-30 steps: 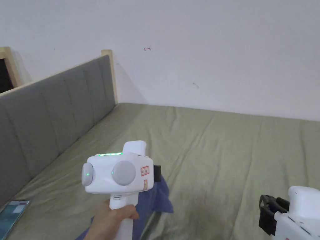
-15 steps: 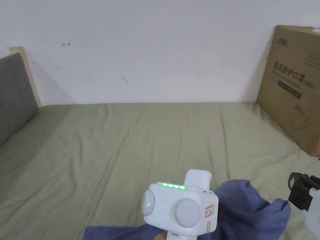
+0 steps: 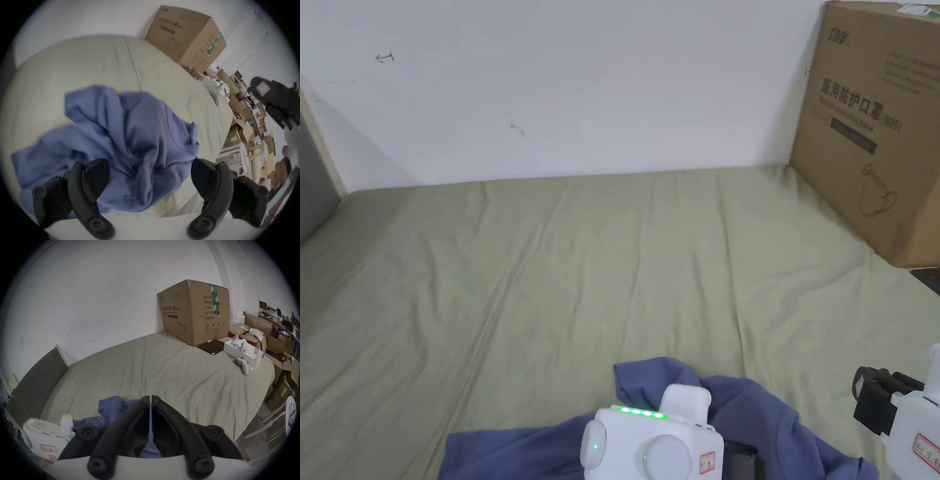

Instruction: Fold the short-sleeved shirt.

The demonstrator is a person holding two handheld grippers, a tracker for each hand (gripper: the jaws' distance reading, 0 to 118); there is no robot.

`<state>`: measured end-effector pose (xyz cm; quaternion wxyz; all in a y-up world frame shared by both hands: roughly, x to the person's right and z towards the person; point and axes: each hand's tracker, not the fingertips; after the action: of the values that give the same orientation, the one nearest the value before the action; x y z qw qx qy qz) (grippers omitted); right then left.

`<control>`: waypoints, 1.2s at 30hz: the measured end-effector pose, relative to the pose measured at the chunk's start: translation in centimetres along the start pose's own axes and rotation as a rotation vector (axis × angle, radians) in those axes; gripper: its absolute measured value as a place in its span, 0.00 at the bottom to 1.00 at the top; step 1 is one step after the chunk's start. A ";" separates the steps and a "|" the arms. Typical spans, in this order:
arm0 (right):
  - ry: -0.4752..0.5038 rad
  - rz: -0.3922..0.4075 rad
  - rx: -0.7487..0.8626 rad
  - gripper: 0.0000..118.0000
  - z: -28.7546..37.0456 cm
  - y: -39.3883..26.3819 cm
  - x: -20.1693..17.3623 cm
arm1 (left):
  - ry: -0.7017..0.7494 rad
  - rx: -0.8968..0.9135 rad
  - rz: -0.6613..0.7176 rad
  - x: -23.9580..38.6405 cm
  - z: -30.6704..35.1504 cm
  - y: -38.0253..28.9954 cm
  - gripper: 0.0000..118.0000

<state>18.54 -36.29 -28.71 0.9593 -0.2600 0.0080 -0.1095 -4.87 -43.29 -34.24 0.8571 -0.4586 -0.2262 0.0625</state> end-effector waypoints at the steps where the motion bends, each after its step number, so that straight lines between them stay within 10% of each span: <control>1: 0.007 0.014 0.001 0.03 0.0 0.0 -0.4 | 0.022 0.009 0.001 -0.3 1.1 0.2 0.87; 5: 0.030 0.038 -0.010 0.03 -0.5 -0.4 -1.8 | 0.050 0.033 0.036 -2.2 3.5 -0.7 0.01; 17: 0.102 0.103 -0.091 0.03 -3.2 -1.7 -5.1 | 0.283 0.103 0.196 -13.0 8.5 -3.6 0.01; 19: 0.103 0.125 -0.097 0.03 -3.7 -1.6 -5.4 | 0.351 0.116 0.226 -16.6 9.7 -2.8 0.32; 20: 0.105 0.132 -0.102 0.03 -4.1 -1.6 -5.5 | 0.387 0.105 0.253 -18.6 9.9 -2.5 0.63; 22: 0.106 0.136 -0.114 0.03 -4.8 -1.7 -5.6 | 0.446 0.103 0.306 -21.9 10.0 -1.9 0.81; 28: 0.101 0.136 -0.170 0.03 -7.1 -2.4 -5.5 | 0.479 -0.034 0.430 -28.8 5.1 -1.4 0.76; 32: 0.079 0.144 -0.196 0.03 -8.0 -2.7 -4.9 | 0.536 -0.073 0.278 -27.3 2.5 -2.5 0.42; 34: 0.073 0.133 -0.209 0.03 -8.5 -2.8 -4.5 | 0.557 -0.084 0.225 -26.0 3.1 -2.4 0.09; 36: 0.093 0.116 -0.231 0.03 -9.3 -2.6 -3.9 | 0.585 -0.098 0.217 -26.0 3.1 -2.0 0.02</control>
<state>13.50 -42.20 -35.59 0.9264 -0.3624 0.0801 -0.0642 -29.58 -50.21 -39.71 0.8509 -0.5195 0.0774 0.0079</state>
